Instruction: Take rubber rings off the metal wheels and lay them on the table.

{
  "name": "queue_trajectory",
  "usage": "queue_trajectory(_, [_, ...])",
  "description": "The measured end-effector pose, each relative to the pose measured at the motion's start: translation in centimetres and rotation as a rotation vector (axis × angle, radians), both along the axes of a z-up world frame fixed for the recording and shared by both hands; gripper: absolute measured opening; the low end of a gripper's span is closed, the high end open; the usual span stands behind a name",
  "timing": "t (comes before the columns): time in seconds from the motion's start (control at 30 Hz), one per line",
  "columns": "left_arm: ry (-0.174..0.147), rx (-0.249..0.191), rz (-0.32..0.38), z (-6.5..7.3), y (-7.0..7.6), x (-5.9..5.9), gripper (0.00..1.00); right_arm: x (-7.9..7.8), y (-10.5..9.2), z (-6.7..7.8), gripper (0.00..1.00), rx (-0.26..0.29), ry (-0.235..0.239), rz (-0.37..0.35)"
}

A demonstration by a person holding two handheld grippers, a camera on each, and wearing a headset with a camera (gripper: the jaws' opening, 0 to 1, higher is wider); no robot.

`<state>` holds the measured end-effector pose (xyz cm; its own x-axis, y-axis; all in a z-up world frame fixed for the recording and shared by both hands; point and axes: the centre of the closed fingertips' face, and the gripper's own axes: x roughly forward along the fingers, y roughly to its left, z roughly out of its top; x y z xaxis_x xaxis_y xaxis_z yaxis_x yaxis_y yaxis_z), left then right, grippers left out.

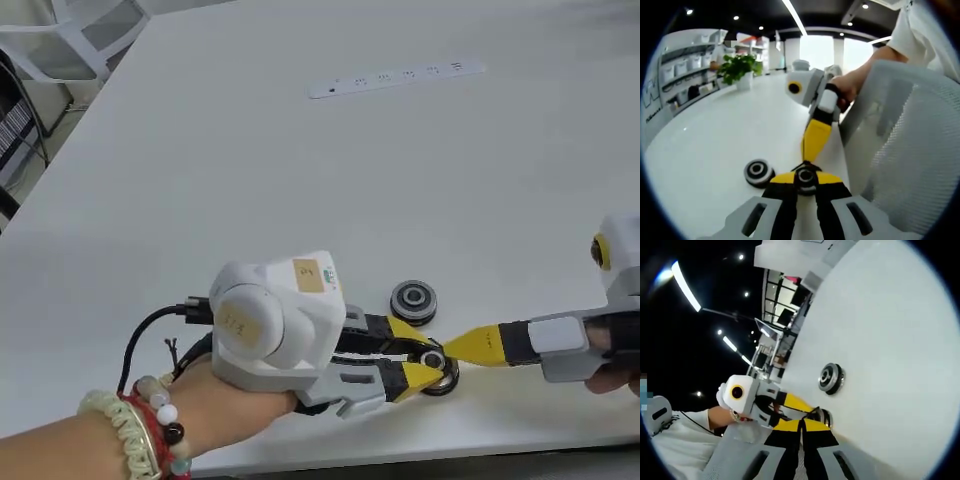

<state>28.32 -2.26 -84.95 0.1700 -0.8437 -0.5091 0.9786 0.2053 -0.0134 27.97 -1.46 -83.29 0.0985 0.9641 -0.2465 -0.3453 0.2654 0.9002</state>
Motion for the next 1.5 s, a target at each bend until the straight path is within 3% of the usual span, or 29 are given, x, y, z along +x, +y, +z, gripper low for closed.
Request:
queue_trajectory(0.13, [0.001, -0.004, 0.0, 0.0, -0.1, 0.0, 0.14, 0.1, 0.0, 0.4, 0.0, 0.03, 0.002, -0.01])
queue_trajectory(0.23, [0.018, -0.008, 0.007, 0.0, -0.1, 0.0, 0.14, 0.1, 0.0, 0.1, 0.0, 0.016, 0.011, -0.009])
queue_trajectory(0.33, [0.019, -0.008, 0.006, 0.0, -0.1, 0.0, 0.14, -0.1, 0.3, -0.4, 0.0, -0.041, -0.06, 0.026])
queue_trajectory(0.5, [0.055, -0.006, 0.032, 0.1, -0.2, 0.1, 0.14, 0.0, 0.0, -0.6, 0.0, -0.033, -0.027, 0.013])
queue_trajectory(0.63, [0.072, 0.007, 0.034, 0.1, -0.1, 0.1, 0.14, 0.1, -0.1, -0.7, 0.0, -0.038, -0.037, 0.009])
queue_trajectory(0.77, [0.05, 0.042, -0.001, 0.1, 0.1, -0.1, 0.16, 0.2, -0.2, -0.8, 0.0, -0.046, -0.035, 0.002])
queue_trajectory(0.83, [0.026, 0.043, -0.028, 0.4, 0.1, -0.3, 0.16, 0.2, -0.2, -0.9, 0.0, -0.048, -0.029, 0.001])
queue_trajectory(0.9, [0.029, 0.039, -0.034, 0.8, 0.0, -0.4, 0.16, 0.3, -0.3, -0.9, 0.0, -0.047, -0.026, -0.003])
queue_trajectory(1.07, [0.029, 0.012, -0.028, 2.0, -0.3, -0.3, 0.24, 0.5, -0.6, -0.8, 0.0, -0.042, -0.021, -0.02])
queue_trajectory(1.2, [0.034, -0.054, -0.006, 4.0, -0.6, 0.0, 0.31, 0.7, -1.0, -0.8, 0.0, -0.04, -0.011, -0.032])
queue_trajectory(1.3, [0.021, -0.066, -0.004, 5.1, -0.3, 0.1, 0.38, 0.8, -1.5, -0.8, 0.0, -0.046, -0.012, -0.04])
queue_trajectory(1.43, [-0.017, -0.043, -0.004, 5.7, 0.5, 0.6, 0.47, 0.9, -2.1, -0.6, 0.0, -0.052, -0.003, -0.046])
queue_trajectory(1.5, [-0.018, -0.026, 0.005, 6.0, 0.9, 0.7, 0.51, 1.1, -2.4, -0.4, 0.0, -0.051, -0.003, -0.051])
